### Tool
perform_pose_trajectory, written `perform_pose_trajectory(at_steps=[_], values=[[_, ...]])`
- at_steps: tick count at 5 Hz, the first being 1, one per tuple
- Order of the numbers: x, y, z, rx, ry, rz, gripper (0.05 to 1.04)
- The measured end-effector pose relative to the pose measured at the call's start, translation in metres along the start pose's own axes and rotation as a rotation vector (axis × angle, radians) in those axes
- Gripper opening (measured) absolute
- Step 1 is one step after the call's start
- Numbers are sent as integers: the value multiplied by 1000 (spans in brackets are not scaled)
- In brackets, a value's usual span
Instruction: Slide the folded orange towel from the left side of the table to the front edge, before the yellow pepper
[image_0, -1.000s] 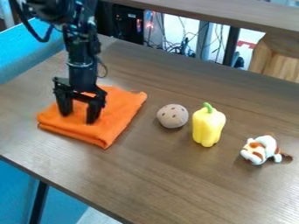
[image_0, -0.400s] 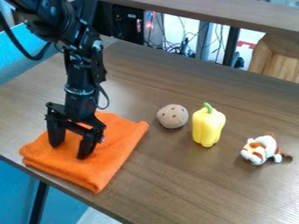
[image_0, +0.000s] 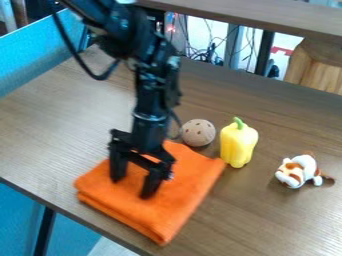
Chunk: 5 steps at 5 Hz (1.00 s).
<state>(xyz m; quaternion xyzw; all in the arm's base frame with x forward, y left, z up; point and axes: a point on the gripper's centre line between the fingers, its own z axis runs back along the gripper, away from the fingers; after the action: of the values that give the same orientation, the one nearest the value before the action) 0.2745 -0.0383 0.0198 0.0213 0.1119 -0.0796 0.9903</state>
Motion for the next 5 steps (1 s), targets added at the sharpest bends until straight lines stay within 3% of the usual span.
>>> perform_pose_trajectory(at_steps=[2, 3, 4, 5], values=[[-8, -54, 2, -3, 30, -115, 1001], [-11, -60, 2, -1, 41, -130, 1001], [-8, -60, 11, -20, -8, -112, 1001], [-5, -38, 41, -48, -130, -27, 1001]])
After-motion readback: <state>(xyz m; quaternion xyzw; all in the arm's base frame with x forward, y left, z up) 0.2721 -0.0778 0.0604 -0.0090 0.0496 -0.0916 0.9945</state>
